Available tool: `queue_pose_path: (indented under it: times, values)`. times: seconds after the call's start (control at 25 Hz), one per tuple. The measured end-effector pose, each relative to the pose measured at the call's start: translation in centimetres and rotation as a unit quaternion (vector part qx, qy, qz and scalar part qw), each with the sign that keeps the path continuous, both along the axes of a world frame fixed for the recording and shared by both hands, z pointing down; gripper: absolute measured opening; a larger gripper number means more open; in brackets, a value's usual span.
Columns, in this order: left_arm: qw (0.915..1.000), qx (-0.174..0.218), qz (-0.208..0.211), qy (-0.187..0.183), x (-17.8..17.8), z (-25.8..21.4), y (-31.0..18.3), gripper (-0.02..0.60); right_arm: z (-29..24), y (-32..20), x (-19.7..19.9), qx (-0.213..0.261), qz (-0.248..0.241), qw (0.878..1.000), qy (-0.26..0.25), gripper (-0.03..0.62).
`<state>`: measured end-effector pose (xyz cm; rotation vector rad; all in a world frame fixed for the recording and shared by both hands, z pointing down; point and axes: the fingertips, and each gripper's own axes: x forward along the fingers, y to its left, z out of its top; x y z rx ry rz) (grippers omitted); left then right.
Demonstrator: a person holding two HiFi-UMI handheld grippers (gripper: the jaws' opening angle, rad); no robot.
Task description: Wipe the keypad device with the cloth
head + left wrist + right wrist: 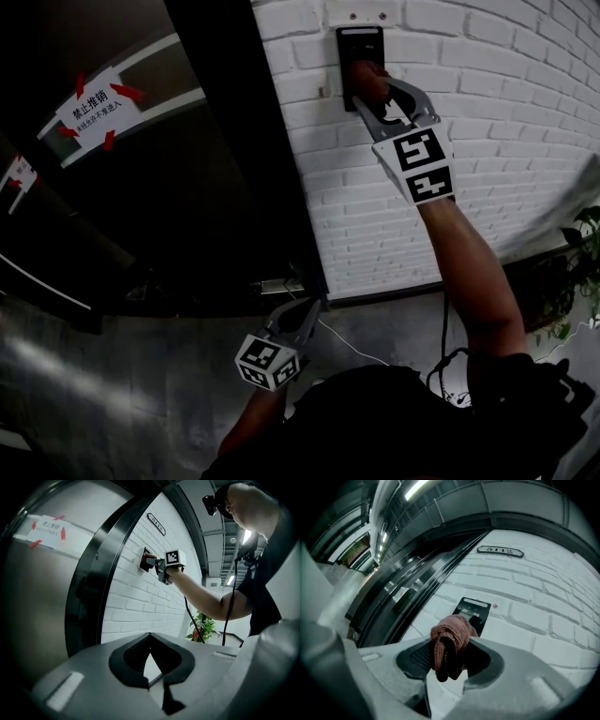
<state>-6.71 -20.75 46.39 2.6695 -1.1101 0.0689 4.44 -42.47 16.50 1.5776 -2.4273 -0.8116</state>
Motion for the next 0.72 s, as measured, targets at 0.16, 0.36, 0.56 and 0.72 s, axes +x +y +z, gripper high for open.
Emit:
queue_pose_path:
  times: [0.16,0.36,0.56,0.72]
  values:
    - [1.0,-0.003,0.004,0.001,0.3,0.1,0.1,0.017,1.2,0.0,0.1,-0.011,0.001,1.0,-0.001,0.144]
    - [1.0,-0.003,0.005,0.002,0.2,0.1,0.2,0.017,2.9,0.0,0.2,-0.027,0.003,1.0,0.001,0.144]
    - [1.0,-0.002,0.002,0.001,0.1,-0.1,0.3,0.017,4.5,0.0,0.2,-0.045,0.003,0.999,-0.002,0.144]
    - [1.0,-0.002,0.003,0.001,0.0,-0.1,0.5,0.017,5.1,0.1,0.2,-0.064,-0.003,0.998,-0.009,0.144]
